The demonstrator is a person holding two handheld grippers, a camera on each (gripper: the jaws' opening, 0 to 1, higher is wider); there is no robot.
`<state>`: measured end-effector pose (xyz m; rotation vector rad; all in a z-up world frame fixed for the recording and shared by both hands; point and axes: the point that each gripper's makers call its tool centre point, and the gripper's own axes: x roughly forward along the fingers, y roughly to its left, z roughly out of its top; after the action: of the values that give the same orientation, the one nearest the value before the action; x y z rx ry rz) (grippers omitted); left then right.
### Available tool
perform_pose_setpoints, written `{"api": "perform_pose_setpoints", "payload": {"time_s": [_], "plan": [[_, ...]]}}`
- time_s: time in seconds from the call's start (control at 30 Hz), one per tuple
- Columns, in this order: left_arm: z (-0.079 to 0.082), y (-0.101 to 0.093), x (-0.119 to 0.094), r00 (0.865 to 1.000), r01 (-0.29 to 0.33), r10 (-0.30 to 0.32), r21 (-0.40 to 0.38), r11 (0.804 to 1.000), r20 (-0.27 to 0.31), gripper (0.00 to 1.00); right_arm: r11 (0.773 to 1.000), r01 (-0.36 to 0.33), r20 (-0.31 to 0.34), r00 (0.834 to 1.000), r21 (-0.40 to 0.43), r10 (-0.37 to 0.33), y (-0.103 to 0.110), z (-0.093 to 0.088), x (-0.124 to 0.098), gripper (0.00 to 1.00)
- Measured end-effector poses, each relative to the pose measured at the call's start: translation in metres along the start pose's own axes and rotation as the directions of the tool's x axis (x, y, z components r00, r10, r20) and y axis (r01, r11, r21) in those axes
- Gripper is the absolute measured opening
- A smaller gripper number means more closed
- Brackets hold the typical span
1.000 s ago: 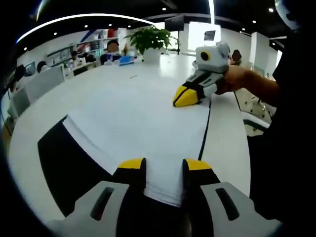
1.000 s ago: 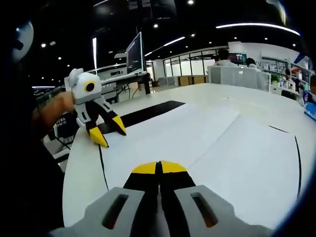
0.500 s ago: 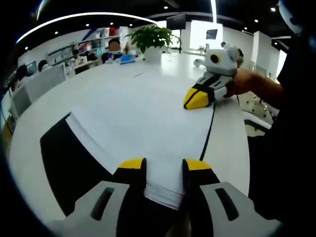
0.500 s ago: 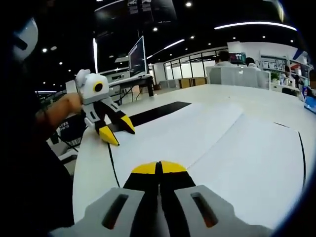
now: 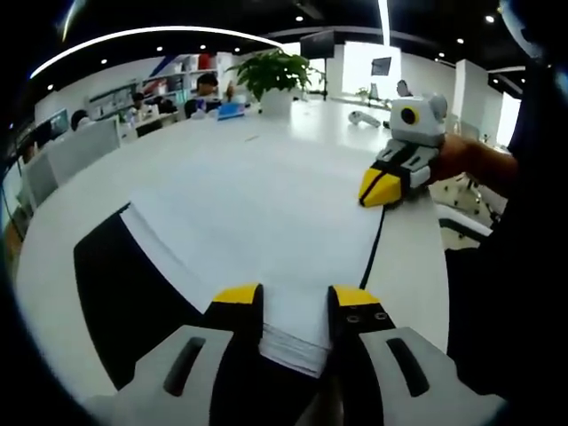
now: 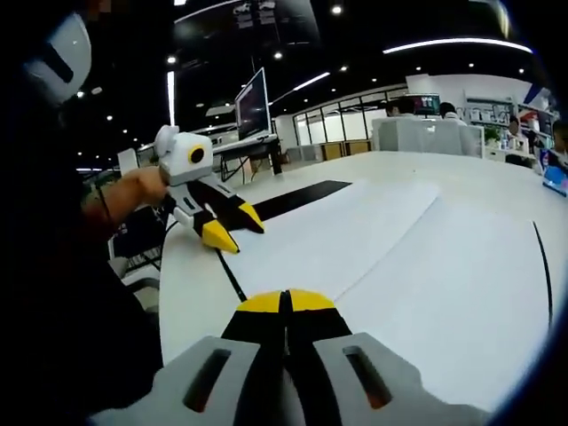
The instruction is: Flip through the bound document one page at a time
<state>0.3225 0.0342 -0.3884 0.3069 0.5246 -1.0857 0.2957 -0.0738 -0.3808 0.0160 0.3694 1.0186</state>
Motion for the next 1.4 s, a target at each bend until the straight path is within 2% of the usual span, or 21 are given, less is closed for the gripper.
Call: {"api": "perform_pose_setpoints", "payload": {"time_s": [0.23,0.4,0.53,0.63,0.83,0.93,1.0,1.07,1.13,1.2,1.27,1.33,1.4], "plan": [[0.000,0.001,0.001,1.000,0.006,-0.006,0.010,1.000,-0.009,0.31,1.000,0.011,-0.021,1.000,-0.012,-0.012,0.001,0.001,0.001,0.02],[0.000,0.002,0.001,1.000,0.011,-0.011,0.013,1.000,0.001,0.31,0.998,0.029,-0.114,0.993,-0.055,-0.036,0.004,-0.001,0.001,0.02],[-0.001,0.003,0.001,1.000,0.005,-0.005,0.008,1.000,-0.005,0.31,0.996,0.052,-0.159,0.985,-0.074,-0.063,0.005,-0.002,0.003,0.02],[-0.001,0.004,0.002,1.000,0.003,-0.003,0.007,1.000,-0.006,0.31,0.996,0.056,-0.164,0.984,-0.071,-0.067,0.003,-0.003,0.002,0.02],[0.000,0.003,0.002,1.000,-0.003,0.003,0.003,1.000,-0.012,0.31,0.998,0.009,-0.138,0.990,-0.061,-0.017,0.002,-0.004,0.001,0.02],[0.001,0.002,0.003,0.999,-0.014,0.014,0.014,1.000,-0.040,0.31,0.998,-0.015,-0.119,0.993,-0.057,0.008,0.002,-0.004,0.001,0.02],[0.000,0.002,0.002,0.995,-0.038,0.041,0.029,0.999,-0.096,0.31,0.999,-0.027,-0.110,0.994,-0.040,0.023,0.001,-0.004,0.000,0.02],[0.002,0.000,0.003,0.991,-0.043,0.049,0.054,0.998,-0.121,0.29,0.998,-0.017,-0.131,0.991,-0.059,0.010,0.003,-0.003,0.001,0.02],[0.000,-0.009,0.003,0.987,0.002,0.005,0.043,0.999,-0.160,0.23,0.996,-0.011,-0.152,0.988,-0.085,-0.002,0.005,-0.003,0.001,0.02],[0.004,-0.009,0.004,0.988,0.007,0.000,0.045,0.999,-0.156,0.27,0.996,-0.009,-0.154,0.988,-0.084,-0.004,0.004,-0.003,0.000,0.02],[0.014,-0.007,0.006,0.994,-0.002,0.009,0.058,0.998,-0.111,0.31,0.998,-0.008,-0.142,0.990,-0.066,-0.001,0.004,-0.004,-0.001,0.02],[0.023,-0.008,0.006,0.997,0.003,-0.001,0.027,1.000,-0.073,0.30,0.998,-0.008,-0.130,0.991,-0.058,0.001,0.004,-0.004,-0.002,0.02],[0.036,-0.011,0.006,1.000,0.007,-0.006,0.037,0.999,-0.011,0.31,0.998,-0.005,-0.127,0.992,-0.069,-0.004,0.005,-0.003,-0.002,0.02]]}}
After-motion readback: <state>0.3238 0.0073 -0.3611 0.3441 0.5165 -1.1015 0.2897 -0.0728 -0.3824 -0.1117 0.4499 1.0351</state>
